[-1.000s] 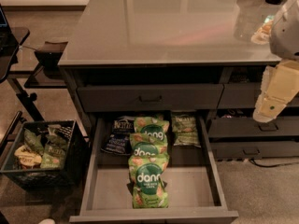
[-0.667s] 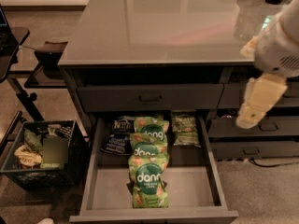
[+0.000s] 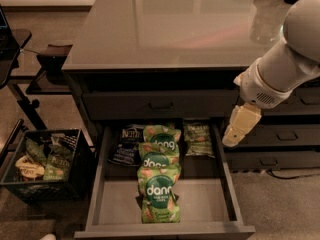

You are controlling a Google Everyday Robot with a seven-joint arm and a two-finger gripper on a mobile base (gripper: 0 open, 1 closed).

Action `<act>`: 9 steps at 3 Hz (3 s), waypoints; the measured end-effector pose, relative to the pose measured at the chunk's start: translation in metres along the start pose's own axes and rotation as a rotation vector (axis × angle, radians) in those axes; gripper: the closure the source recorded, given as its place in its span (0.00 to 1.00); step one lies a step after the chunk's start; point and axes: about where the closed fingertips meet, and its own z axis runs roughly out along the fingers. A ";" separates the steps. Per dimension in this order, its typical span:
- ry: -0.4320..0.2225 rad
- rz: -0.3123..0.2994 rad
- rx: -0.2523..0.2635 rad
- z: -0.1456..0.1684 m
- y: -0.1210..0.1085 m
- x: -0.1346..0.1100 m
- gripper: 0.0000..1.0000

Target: Pick green jalapeno chip bag from middle drawer and place on counter

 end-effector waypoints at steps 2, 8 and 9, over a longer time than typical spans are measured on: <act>-0.038 0.044 -0.014 0.029 0.009 0.011 0.00; -0.234 0.137 0.095 0.243 -0.054 0.056 0.00; -0.247 0.153 0.118 0.278 -0.077 0.067 0.00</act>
Offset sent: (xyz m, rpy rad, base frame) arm -0.0083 0.0004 -0.1001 0.1588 0.0315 -0.0970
